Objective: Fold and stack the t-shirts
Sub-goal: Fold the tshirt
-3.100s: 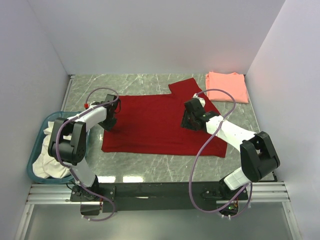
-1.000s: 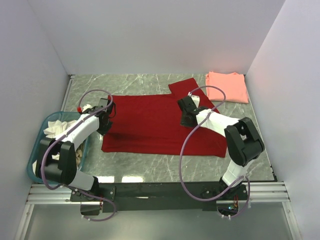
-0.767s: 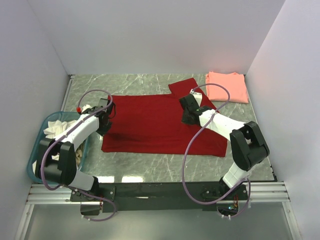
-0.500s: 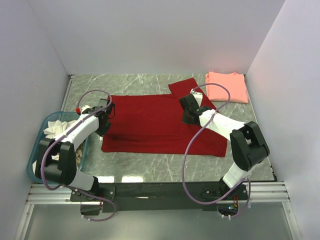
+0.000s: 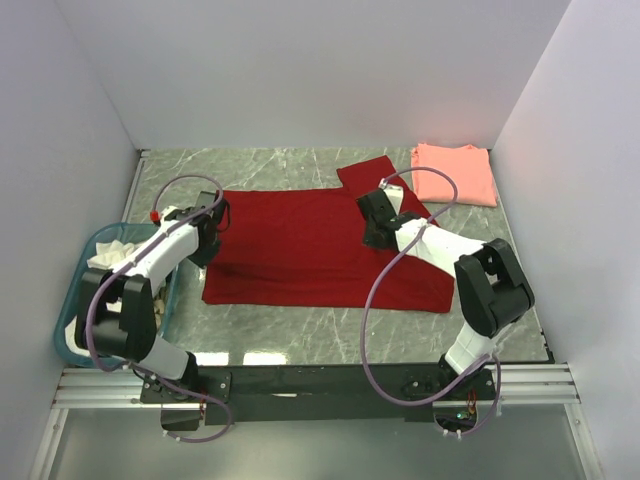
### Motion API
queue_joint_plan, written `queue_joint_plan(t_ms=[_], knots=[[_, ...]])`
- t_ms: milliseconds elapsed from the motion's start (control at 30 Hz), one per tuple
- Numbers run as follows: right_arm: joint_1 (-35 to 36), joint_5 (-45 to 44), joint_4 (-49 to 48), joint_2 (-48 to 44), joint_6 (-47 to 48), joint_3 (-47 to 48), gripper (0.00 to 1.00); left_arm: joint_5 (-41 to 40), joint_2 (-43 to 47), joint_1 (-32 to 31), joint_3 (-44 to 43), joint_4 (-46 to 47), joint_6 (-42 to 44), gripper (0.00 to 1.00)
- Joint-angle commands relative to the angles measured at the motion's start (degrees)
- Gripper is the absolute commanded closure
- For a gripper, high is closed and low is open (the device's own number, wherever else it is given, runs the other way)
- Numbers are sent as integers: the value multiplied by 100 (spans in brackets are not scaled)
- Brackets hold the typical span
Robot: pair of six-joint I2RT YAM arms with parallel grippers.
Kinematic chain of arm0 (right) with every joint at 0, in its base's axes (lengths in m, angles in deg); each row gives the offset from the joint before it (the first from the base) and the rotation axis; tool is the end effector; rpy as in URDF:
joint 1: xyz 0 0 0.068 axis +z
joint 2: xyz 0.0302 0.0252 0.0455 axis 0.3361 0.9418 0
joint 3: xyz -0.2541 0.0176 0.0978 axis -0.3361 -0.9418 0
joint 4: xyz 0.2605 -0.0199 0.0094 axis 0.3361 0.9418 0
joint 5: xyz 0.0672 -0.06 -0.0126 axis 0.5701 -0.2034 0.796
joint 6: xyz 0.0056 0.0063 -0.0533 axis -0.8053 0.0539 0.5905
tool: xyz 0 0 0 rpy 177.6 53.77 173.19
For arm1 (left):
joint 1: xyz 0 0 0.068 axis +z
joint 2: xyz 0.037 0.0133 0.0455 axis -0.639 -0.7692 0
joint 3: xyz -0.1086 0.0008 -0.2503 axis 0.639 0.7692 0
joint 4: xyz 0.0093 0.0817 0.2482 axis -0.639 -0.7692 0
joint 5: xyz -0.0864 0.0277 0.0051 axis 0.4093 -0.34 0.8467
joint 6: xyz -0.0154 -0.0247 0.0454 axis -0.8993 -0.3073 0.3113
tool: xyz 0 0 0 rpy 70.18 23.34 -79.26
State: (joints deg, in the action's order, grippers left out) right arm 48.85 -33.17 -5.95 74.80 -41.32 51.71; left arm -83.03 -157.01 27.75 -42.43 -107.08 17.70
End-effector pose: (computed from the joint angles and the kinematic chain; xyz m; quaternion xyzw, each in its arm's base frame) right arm 0.3100 0.1589 0.1982 0.0901 0.9342 0.0124 0.3450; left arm 0.2709 -0.0399 0.2135 -0.4953 0.8218 0.0968 0.2646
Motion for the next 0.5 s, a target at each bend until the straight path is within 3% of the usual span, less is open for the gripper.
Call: queue_joint_plan(t_ms=[0, 467], knots=[[-38, -229, -237, 59, -87, 251, 100, -298, -66, 54, -295, -153, -100, 99], [-56, -396, -412, 190, -175, 392, 100, -289, -611, 203, -392, -4, -38, 99]])
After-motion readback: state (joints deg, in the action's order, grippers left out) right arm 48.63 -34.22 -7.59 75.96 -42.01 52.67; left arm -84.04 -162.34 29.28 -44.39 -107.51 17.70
